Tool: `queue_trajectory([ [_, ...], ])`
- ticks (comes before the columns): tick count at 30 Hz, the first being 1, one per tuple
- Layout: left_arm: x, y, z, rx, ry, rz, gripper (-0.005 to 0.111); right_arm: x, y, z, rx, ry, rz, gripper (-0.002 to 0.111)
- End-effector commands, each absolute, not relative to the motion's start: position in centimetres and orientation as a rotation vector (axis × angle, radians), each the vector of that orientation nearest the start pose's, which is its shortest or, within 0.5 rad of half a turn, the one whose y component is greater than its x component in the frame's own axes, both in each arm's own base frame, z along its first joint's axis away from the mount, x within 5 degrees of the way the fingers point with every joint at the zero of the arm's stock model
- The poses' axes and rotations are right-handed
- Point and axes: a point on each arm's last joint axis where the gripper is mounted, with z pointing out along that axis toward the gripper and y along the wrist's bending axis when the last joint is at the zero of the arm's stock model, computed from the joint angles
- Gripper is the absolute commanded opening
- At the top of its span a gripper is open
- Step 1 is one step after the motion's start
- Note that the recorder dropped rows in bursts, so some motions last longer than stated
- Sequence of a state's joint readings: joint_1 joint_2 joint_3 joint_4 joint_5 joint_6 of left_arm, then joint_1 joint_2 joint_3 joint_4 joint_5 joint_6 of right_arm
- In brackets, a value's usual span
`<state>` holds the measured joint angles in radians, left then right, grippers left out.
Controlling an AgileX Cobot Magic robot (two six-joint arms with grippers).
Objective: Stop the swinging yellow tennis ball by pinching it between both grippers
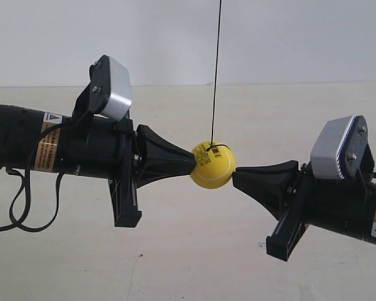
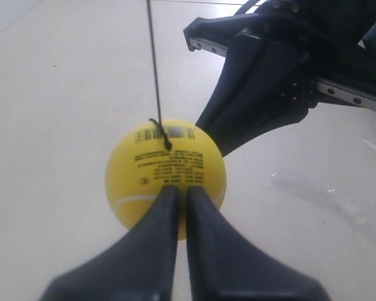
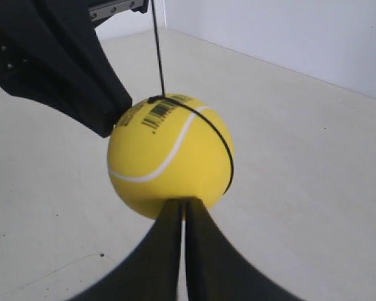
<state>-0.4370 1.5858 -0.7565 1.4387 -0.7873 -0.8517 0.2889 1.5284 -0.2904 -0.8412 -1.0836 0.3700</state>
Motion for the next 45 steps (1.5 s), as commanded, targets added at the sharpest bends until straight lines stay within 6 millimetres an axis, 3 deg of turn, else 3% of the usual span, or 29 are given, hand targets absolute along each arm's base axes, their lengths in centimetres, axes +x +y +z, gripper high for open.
queue_trajectory([
  [1,24.3,-18.1,21.5,1.320,1.621,-0.731,0.005,18.9,12.0,17.0,-0.887,1.591,0.753,0.000],
  [13,24.2,-17.3,22.1,1.303,1.669,-0.618,0.005,19.2,11.7,17.0,-0.879,1.586,0.691,0.000],
  [21,23.2,-16.2,23.5,1.273,1.661,-0.518,0.005,19.5,11.4,17.0,-0.880,1.599,0.628,0.000],
  [29,22.2,-14.8,25.5,1.152,1.679,-0.437,0.005,19.7,10.9,18.4,-0.805,1.575,0.555,0.000],
  [37,18.8,-12.5,29.0,0.985,1.623,-0.398,0.005,18.1,10.2,22.7,-0.752,1.420,0.523,0.000],
  [45,12.7,-9.6,32.4,0.858,1.430,-0.399,0.005,14.0,8.1,27.1,-0.699,1.368,0.394,0.000],
])
